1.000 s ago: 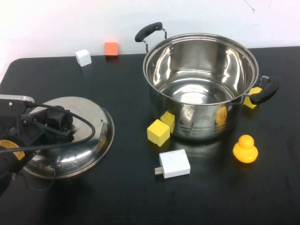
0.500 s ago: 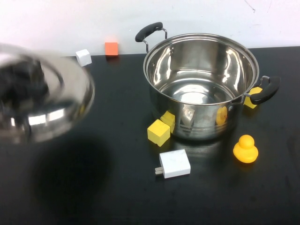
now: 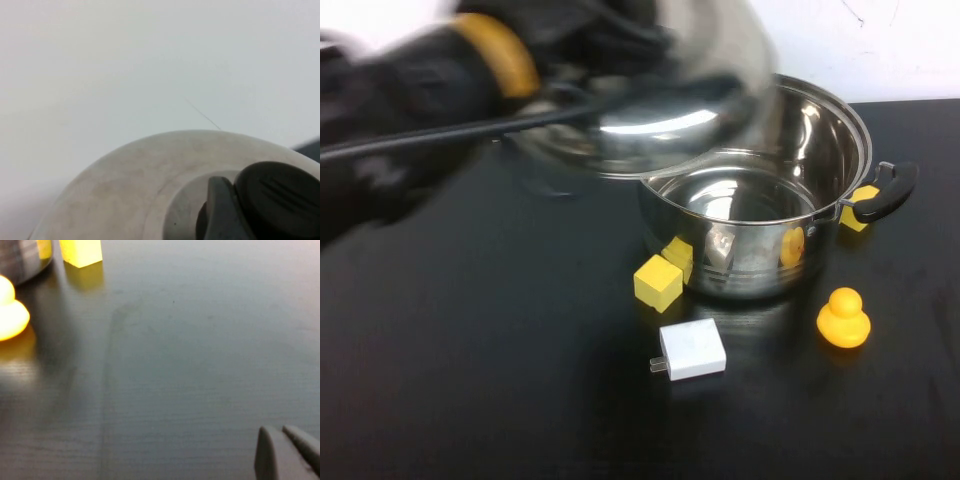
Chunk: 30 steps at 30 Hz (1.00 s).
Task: Cover the pot
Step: Place the pot lid on the pot
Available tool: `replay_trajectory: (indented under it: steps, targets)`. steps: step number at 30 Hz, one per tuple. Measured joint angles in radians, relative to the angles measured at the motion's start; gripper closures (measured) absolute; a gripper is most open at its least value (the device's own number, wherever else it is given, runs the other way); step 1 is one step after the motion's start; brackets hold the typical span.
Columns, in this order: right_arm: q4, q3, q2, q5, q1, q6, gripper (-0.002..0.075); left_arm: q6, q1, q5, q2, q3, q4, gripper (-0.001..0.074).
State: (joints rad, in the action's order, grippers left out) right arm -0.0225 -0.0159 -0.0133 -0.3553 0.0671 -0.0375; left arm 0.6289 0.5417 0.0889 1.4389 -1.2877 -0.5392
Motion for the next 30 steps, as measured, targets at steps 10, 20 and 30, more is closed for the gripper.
replay_trajectory:
  steps: [10,20,30]
  targets:
    - [0.0,0.0,0.0,0.0,0.0,0.0,0.0728,0.0,0.082,-0.038,0.286,-0.21,-0.042,0.0401]
    - [0.0,0.0,0.0,0.0,0.0,0.0,0.0728,0.079,0.097,-0.02,0.376,-0.24,-0.058,0.0401]
    - [0.0,0.0,0.0,0.0,0.0,0.0,0.0728,0.085,0.123,0.002,0.4,-0.248,-0.123,0.0401]
